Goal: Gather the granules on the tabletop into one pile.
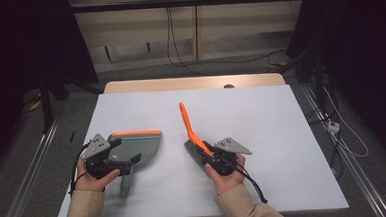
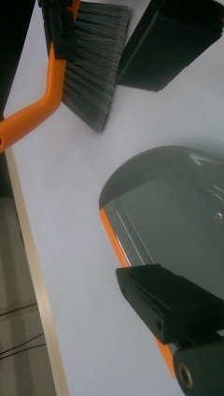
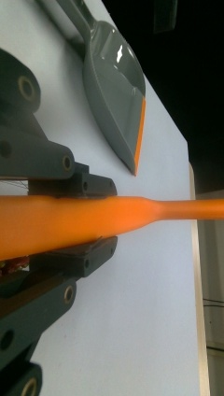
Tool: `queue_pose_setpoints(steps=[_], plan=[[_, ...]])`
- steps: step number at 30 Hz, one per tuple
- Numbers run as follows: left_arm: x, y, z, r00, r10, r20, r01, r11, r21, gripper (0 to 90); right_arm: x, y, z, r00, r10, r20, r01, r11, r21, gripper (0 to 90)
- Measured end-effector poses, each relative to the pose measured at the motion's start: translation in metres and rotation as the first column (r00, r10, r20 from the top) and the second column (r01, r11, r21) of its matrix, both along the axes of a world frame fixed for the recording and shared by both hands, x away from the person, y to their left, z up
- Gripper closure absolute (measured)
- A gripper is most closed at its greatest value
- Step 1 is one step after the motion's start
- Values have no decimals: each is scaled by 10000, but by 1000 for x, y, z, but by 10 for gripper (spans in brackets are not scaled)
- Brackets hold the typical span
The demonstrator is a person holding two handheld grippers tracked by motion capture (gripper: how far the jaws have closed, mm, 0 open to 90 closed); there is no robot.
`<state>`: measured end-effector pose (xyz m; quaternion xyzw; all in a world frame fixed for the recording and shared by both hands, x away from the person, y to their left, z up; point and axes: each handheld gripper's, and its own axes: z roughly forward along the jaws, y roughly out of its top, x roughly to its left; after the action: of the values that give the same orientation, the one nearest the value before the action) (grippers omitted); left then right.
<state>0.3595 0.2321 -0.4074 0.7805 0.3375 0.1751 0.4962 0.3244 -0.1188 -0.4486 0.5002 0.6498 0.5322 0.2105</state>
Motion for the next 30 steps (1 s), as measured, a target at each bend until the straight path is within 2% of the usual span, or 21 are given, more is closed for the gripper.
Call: queue_pose_setpoints(steps=[3,8,13,16,18,21,23,25,28,30], plan=[[0,0,0,10000,9,-21,-9,10000,-17,74,1,-1,3,9998,176,22,-176,9994,289,714],[-2,0,2,10000,-39,-72,39,10000,-22,74,4,-5,19,9977,557,392,-576,9971,491,715],[-6,-2,2,9993,-85,-367,84,10000,-48,74,8,-22,33,9934,803,817,-810,9967,62,715],[-8,-3,2,9983,-108,-573,108,9999,-1,74,10,-37,34,9917,952,861,-955,9954,-7,714],[-10,-3,2,9982,-152,-580,156,9999,68,74,12,-45,33,9892,1104,962,-1078,9937,-322,714],[-11,-3,1,9986,-113,-511,115,9999,23,74,17,-54,33,9810,1557,1153,-1470,9858,-811,715],[-11,-1,1,9987,-63,-511,60,10000,-61,74,23,-58,32,9703,1985,1383,-1823,9757,-1216,715],[-11,0,1,9987,-12,-502,9,10000,-69,74,29,-61,29,9632,2302,1388,-2099,9667,-1467,715],[-12,2,-1,9984,54,-565,-55,10000,-15,74,42,-63,22,9441,2948,1475,-2670,9463,-1822,715],[-12,4,-2,9981,43,-616,-42,10000,21,74,50,-63,16,9337,3284,1430,-3013,9360,-1819,715]])
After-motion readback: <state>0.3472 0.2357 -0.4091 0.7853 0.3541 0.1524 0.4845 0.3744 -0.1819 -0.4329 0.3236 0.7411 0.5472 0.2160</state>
